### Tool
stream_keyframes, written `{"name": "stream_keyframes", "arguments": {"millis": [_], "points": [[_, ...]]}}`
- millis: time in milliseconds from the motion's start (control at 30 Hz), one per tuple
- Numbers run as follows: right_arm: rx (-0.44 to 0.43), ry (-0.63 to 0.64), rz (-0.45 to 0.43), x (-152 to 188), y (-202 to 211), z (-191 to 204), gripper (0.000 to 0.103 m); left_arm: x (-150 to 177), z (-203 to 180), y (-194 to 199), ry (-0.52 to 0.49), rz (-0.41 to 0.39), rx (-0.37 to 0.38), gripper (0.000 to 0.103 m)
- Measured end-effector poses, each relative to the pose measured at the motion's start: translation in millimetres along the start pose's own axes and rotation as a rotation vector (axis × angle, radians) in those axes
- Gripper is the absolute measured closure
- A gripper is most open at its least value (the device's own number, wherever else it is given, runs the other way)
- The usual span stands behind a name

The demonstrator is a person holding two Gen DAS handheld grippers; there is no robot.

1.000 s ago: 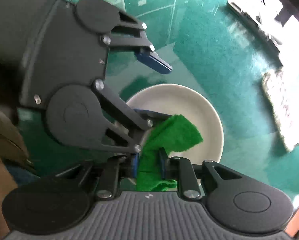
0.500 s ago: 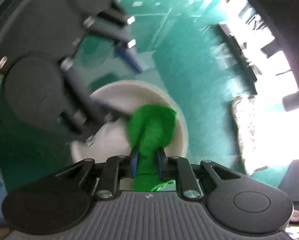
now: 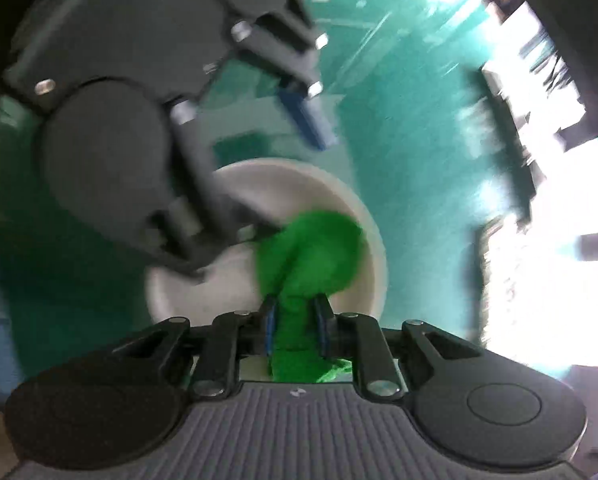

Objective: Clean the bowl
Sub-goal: 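Scrub the inside of the bowl with the cloth in the right gripper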

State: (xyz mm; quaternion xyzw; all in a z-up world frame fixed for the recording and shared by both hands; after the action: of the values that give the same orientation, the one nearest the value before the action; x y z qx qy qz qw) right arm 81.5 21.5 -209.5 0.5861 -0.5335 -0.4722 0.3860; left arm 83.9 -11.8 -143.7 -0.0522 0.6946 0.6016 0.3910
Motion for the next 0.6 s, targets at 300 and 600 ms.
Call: {"name": "stream_keyframes", "arguments": {"millis": [300,600], "points": [[0.12,0.224,-0.041,17,9,20,0.091,-1,2,-1,0.015,0.0,0.007,0.047],[0.069,0.081,-0.074,13,40,6,0.056,-2,0,-1,-0.003,-0.005,0.006,0.047]]}}
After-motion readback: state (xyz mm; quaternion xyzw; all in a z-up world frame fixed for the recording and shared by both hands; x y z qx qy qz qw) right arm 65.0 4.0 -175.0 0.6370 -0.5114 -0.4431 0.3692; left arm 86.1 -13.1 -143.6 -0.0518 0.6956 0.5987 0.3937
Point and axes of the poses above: each gripper's, at about its wrist camera, not at the fingertips, and y roughly against the way its jaws point, z to its left, x to its underside, the point moved 10 cm from there along -y, roughly the way its jaws point, and after that the axes turned 6 degrees about y, right-handed, at the moved point
